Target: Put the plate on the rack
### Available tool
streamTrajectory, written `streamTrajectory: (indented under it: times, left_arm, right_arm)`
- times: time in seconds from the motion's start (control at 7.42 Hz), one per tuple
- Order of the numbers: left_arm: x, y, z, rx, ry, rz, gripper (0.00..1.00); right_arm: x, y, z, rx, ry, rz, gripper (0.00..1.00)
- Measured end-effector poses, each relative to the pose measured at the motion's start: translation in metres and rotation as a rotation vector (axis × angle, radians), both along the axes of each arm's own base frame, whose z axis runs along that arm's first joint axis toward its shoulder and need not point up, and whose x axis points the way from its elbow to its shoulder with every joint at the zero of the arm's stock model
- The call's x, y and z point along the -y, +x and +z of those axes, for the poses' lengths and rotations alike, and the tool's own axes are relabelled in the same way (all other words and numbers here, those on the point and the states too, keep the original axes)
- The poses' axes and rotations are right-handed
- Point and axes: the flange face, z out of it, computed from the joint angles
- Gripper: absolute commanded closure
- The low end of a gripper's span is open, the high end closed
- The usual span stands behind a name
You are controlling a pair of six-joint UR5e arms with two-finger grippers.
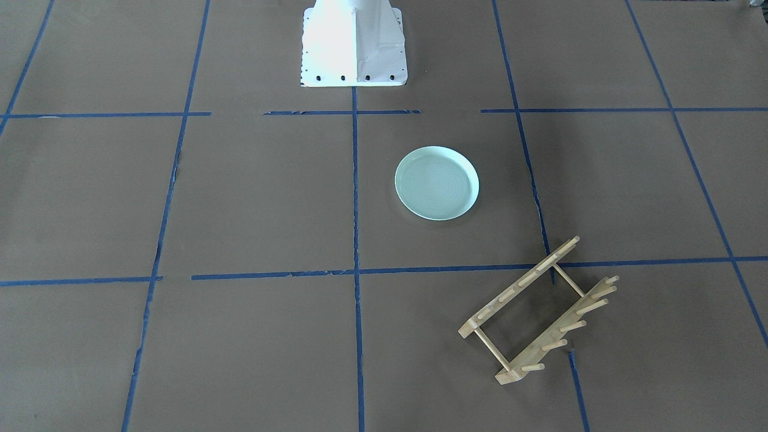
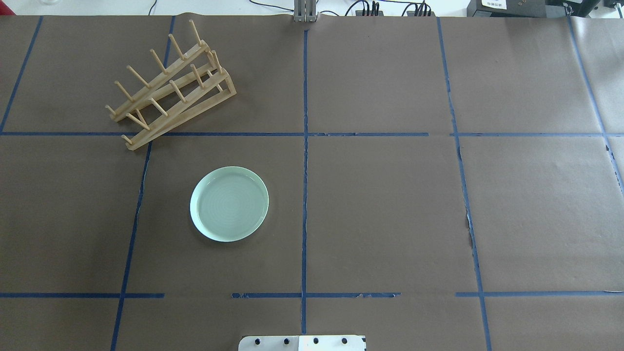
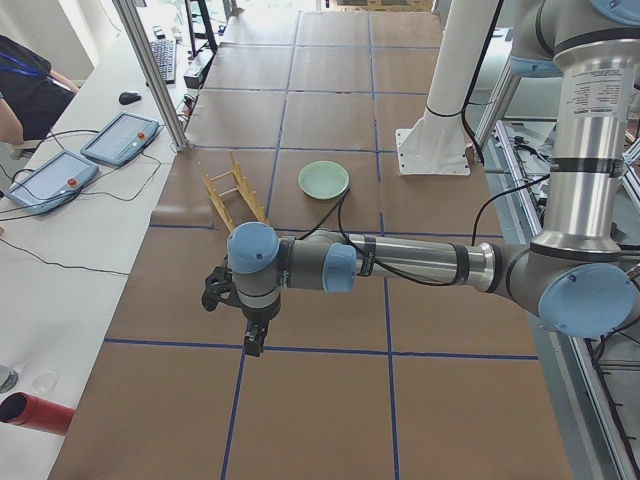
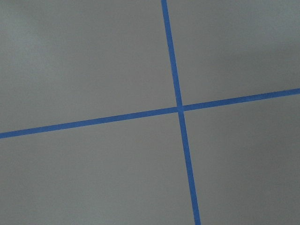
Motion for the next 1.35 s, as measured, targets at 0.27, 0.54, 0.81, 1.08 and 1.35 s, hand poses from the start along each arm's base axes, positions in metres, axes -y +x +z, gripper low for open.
streamTrajectory:
  times: [0.27,0.54,0.81,1.08,1.35]
  left_arm:
    - [0.004,0.0,-0.004,0.0,0.005,-0.002,0.0]
    - [0.008,0.002,-0.01,-0.006,0.033,0.003,0.0]
    - [0.015,0.038,-0.031,-0.116,0.102,0.046,0.0]
    - [0.018,0.088,-0.078,-0.183,0.062,-0.013,0.0]
    - [0.016,0.148,-0.133,-0.146,0.011,-0.148,0.0]
  right_arm:
    - [0.0,0.0,0.0,0.0,0.0,0.0,0.0]
    - [0.0,0.0,0.0,0.0,0.0,0.0,0.0]
    - [0.0,0.0,0.0,0.0,0.001,0.001,0.0]
    - [0.0,0.0,0.0,0.0,0.001,0.0,0.0]
    - [0.0,0.0,0.0,0.0,0.0,0.0,0.0]
